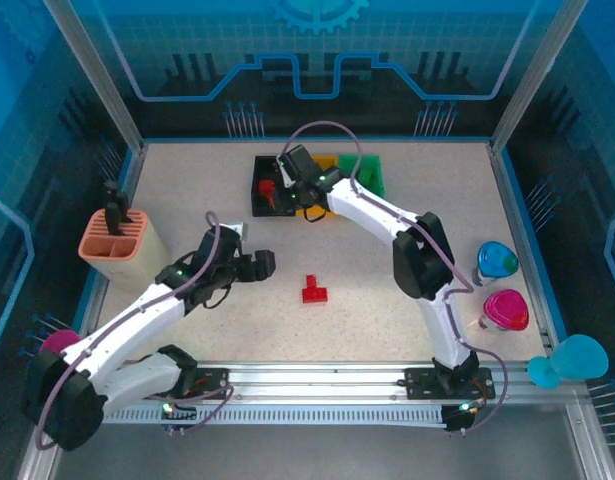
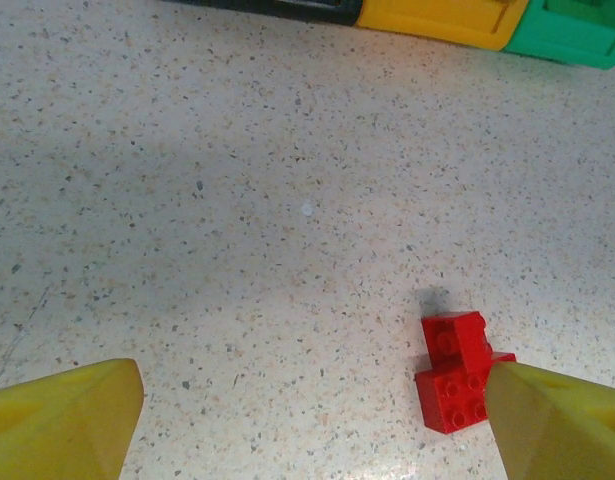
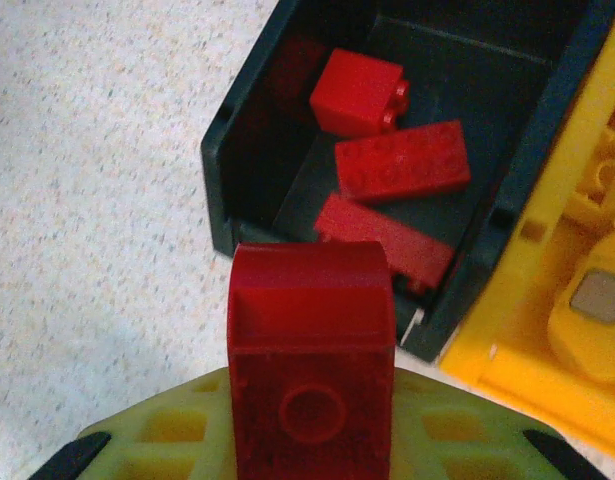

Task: Sort the legos into containers by color
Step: Pick up the lego from the center of the table, then place the lego in the container, then pick up the lego from the center of the table.

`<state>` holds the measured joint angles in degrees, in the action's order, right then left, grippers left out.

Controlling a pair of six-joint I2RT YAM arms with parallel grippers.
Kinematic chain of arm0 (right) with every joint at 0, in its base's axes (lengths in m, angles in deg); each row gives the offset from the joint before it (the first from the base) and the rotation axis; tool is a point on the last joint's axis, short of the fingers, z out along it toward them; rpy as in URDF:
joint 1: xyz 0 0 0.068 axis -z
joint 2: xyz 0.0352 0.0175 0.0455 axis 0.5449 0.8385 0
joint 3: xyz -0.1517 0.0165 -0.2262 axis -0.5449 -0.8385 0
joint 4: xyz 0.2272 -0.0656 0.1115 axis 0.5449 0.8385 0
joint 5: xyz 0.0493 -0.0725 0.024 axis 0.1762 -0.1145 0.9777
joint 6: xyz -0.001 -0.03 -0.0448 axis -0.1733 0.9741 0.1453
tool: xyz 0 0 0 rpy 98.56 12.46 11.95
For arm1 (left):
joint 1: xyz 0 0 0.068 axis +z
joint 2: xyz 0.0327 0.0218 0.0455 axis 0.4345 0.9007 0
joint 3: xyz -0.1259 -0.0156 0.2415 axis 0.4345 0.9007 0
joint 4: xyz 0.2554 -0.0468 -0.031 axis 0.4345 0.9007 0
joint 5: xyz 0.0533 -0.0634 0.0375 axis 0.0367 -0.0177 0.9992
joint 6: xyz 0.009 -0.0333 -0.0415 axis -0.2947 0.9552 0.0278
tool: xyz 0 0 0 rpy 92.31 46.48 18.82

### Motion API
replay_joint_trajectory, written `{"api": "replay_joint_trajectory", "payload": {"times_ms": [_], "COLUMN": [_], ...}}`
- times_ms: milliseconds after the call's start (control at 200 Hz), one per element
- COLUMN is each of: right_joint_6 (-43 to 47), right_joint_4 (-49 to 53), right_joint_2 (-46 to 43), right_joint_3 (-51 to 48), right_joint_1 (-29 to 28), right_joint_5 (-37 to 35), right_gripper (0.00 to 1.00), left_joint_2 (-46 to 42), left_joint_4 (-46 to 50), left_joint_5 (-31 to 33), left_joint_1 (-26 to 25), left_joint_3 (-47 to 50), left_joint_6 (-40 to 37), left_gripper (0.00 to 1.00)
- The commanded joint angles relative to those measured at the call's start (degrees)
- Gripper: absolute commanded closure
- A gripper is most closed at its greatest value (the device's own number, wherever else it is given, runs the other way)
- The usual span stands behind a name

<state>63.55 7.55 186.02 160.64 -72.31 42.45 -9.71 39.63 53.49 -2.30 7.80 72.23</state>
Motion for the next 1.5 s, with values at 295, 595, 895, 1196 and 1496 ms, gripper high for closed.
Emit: {"api": "replay_joint_trajectory", "payload": {"times_ms": [295, 595, 895, 1196, 1496], "right_joint_6": [-1.4, -3.8, -1.5, -1.6, -3.4], "right_joint_4": [1.7, 2.6, -3.2, -12.7, -18.3], "right_joint_2": [14.8, 18.5, 4.5, -13.8, -28.6], "right_joint_3": [22.1, 29.4, 13.8, -11.3, -32.2], "right_joint_1": [2.7, 5.3, 3.7, 4.0, 6.1], "right_joint_5": [0.1, 3.0, 2.5, 1.0, -1.3], "right_gripper": [0.67, 0.42, 0.29, 0.3, 0.31], "left_joint_2": [-9.7, -10.2, -8.4, 3.4, 18.9], "left_joint_4": [5.6, 7.8, 6.2, 6.8, 8.3], "left_joint_5": [2.6, 2.3, 0.2, -1.7, -1.9], "left_joint_1": [-0.4, -0.4, -0.7, -5.2, -13.5], "left_joint_3": [-1.6, -3.6, -4.4, -9.2, -16.9], "left_joint_6": [-0.6, -0.4, -0.2, -1.9, -2.6], "left_gripper": [0.11, 0.12, 0.13, 0.12, 0.18]}}
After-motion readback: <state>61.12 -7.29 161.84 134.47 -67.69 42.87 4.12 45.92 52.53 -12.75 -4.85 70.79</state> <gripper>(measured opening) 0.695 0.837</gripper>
